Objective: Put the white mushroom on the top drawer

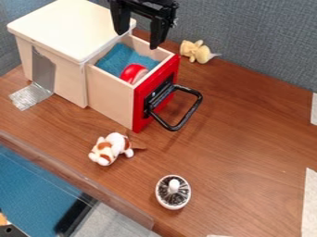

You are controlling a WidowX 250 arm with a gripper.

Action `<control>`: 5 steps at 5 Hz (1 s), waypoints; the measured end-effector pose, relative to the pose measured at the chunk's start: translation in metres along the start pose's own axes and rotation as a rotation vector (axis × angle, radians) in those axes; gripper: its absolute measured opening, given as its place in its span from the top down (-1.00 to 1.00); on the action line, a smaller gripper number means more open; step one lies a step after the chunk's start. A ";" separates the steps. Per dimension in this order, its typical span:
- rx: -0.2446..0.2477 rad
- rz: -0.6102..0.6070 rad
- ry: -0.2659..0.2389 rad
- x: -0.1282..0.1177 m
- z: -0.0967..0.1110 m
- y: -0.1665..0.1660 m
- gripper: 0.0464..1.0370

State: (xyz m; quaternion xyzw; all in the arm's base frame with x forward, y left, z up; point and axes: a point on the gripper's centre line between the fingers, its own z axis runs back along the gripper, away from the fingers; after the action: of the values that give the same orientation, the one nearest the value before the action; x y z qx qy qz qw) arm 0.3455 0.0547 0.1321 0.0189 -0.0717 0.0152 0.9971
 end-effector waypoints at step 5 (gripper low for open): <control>-0.074 -0.279 0.096 -0.087 -0.044 -0.103 -0.93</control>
State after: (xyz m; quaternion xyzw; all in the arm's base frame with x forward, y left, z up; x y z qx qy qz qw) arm 0.2688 -0.0491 0.0725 -0.0087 -0.0211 -0.1251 0.9919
